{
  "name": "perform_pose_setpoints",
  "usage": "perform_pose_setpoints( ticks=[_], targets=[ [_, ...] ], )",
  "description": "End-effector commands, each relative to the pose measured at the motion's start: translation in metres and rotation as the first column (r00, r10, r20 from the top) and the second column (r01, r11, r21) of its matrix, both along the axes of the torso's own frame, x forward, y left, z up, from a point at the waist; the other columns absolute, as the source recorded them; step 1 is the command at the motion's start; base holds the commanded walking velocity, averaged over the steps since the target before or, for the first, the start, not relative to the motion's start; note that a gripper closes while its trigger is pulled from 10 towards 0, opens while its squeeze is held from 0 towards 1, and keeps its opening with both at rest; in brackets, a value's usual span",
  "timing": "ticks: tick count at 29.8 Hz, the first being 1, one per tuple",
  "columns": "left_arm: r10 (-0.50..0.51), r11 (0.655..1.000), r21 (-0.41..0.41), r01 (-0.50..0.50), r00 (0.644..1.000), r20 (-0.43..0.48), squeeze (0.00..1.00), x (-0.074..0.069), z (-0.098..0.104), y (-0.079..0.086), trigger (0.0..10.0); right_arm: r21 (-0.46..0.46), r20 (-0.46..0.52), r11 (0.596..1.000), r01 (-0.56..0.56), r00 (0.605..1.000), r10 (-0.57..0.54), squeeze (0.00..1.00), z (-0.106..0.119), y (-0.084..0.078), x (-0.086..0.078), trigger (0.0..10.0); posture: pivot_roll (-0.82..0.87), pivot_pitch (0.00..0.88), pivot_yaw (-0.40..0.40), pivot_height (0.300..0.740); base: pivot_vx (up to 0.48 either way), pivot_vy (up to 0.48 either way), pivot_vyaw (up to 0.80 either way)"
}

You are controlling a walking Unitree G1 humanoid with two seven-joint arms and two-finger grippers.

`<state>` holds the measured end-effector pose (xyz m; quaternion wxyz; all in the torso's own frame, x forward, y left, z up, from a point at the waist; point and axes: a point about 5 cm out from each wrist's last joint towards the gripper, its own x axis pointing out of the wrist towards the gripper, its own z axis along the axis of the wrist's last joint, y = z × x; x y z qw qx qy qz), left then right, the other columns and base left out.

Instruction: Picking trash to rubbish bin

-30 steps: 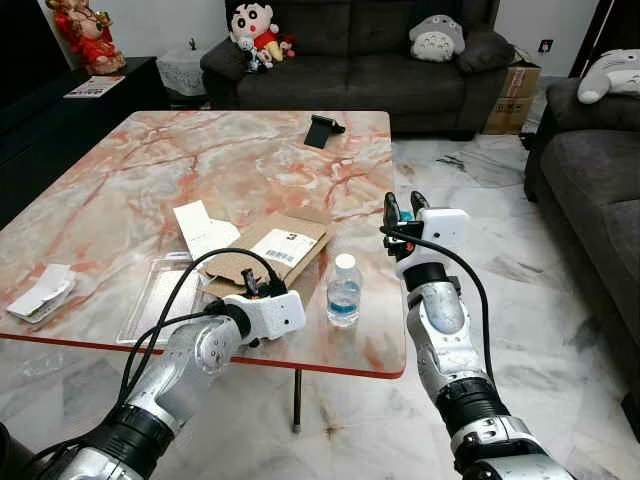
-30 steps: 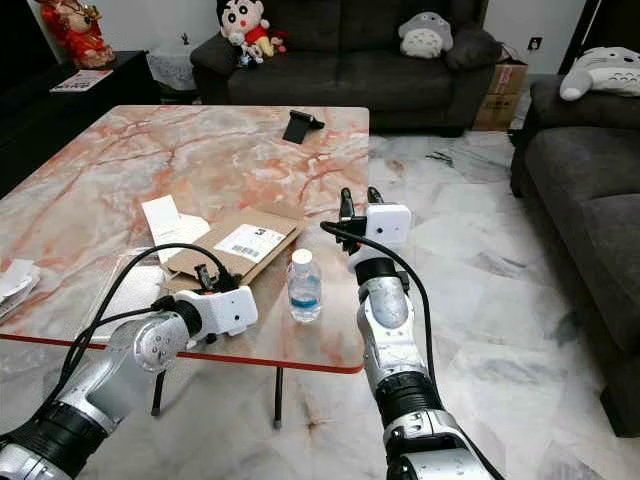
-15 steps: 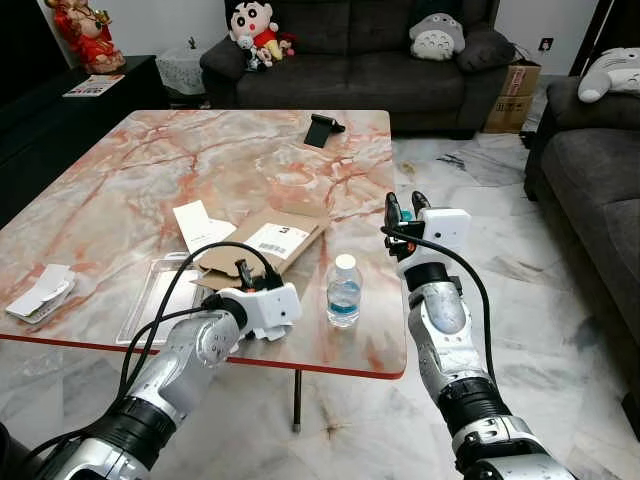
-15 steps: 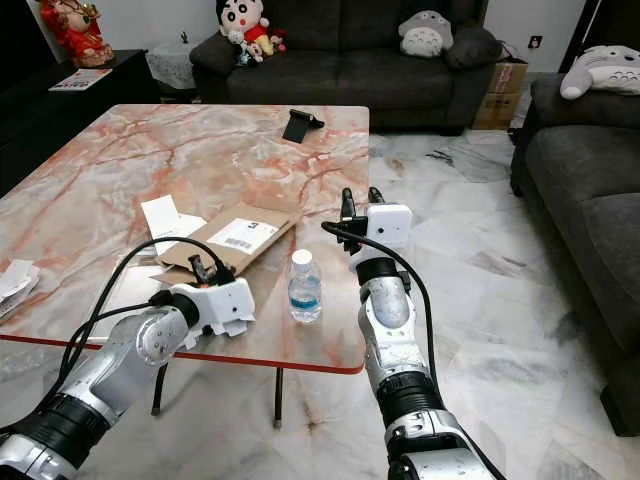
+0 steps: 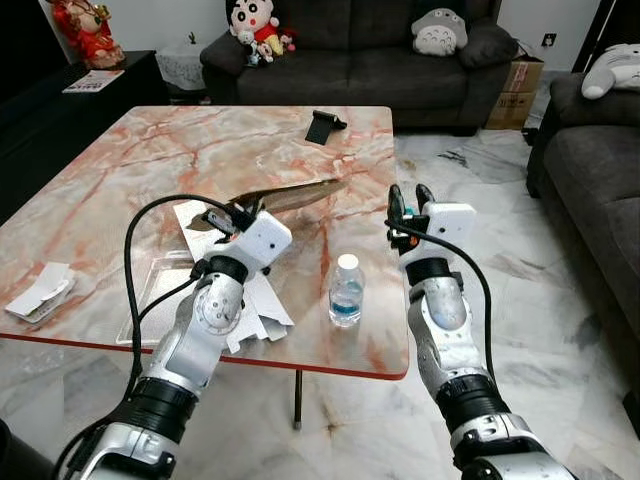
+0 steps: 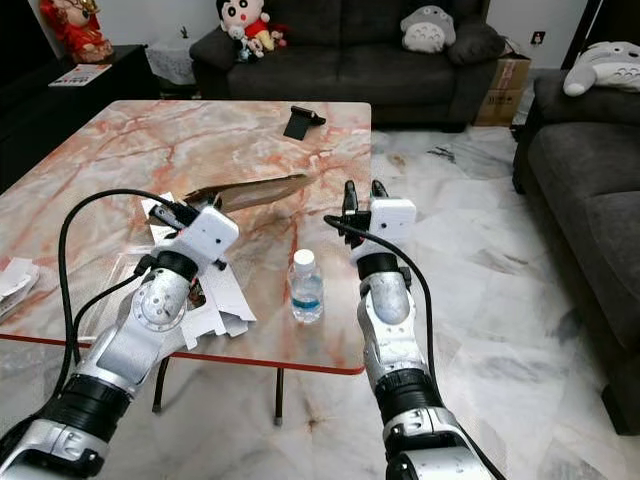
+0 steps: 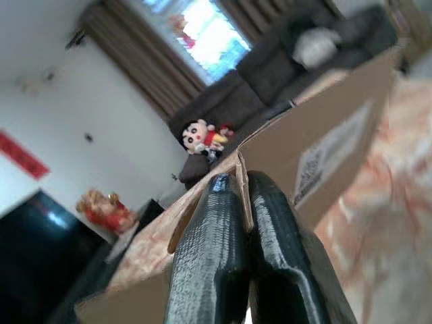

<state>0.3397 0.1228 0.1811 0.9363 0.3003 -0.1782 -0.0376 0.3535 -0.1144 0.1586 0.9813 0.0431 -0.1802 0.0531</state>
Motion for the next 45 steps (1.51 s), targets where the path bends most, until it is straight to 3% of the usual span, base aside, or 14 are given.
perform_pose_setpoints(
  ticks=[1, 4, 8, 10, 18, 29, 45],
  targets=[
    [0.039, 0.991, -0.133, -0.032, 0.998, 0.052, 0.00, 0.004, 0.013, 0.008, 10.0, 0.008, 0.039, 1.000, 0.002, 0.999, -0.003, 0.00, 0.011, 0.002, 0.002, 10.0, 0.18, 0.000, 0.051, 0.740, 0.000, 0.000, 0.00],
    [0.034, 0.964, -0.267, -0.012, 0.997, 0.075, 0.00, 0.006, 0.017, 0.009, 10.0, 0.014, 0.043, 1.000, 0.009, 0.999, -0.009, 0.00, 0.012, 0.001, 0.002, 10.0, 0.18, 0.000, 0.047, 0.740, 0.000, 0.000, 0.00],
    [0.037, 0.944, -0.330, -0.001, 0.994, 0.102, 0.00, 0.007, 0.023, 0.010, 10.0, 0.015, 0.046, 1.000, 0.010, 0.999, -0.010, 0.00, 0.012, 0.000, 0.002, 10.0, 0.18, 0.000, 0.047, 0.740, 0.000, 0.000, 0.00],
    [0.027, 0.916, -0.400, 0.010, 0.996, 0.086, 0.00, 0.010, 0.023, 0.010, 10.0, 0.016, 0.048, 1.000, 0.011, 0.999, -0.012, 0.00, 0.013, -0.001, 0.001, 10.0, 0.18, 0.000, 0.042, 0.740, 0.000, 0.000, 0.00],
    [-0.029, 0.876, -0.479, 0.063, 0.996, 0.078, 0.00, 0.012, 0.022, 0.002, 10.0, 0.021, 0.048, 0.999, 0.025, 0.999, -0.026, 0.00, 0.014, -0.006, 0.002, 10.0, 0.18, 0.000, 0.037, 0.740, 0.000, 0.000, 0.00],
    [-0.039, 0.856, -0.511, 0.082, 0.995, 0.093, 0.00, 0.012, 0.024, -0.001, 10.0, 0.020, 0.046, 0.999, 0.028, 0.999, -0.028, 0.00, 0.014, -0.007, 0.002, 10.0, 0.18, 0.000, 0.031, 0.740, 0.000, 0.000, 0.00],
    [-0.001, 0.869, -0.491, 0.056, 0.994, 0.111, 0.00, 0.012, 0.025, 0.005, 10.0, 0.025, 0.050, 0.999, 0.031, 0.998, -0.032, 0.00, 0.014, -0.009, 0.002, 10.0, 0.18, 0.000, 0.031, 0.740, 0.000, 0.000, 0.00]
  ],
)
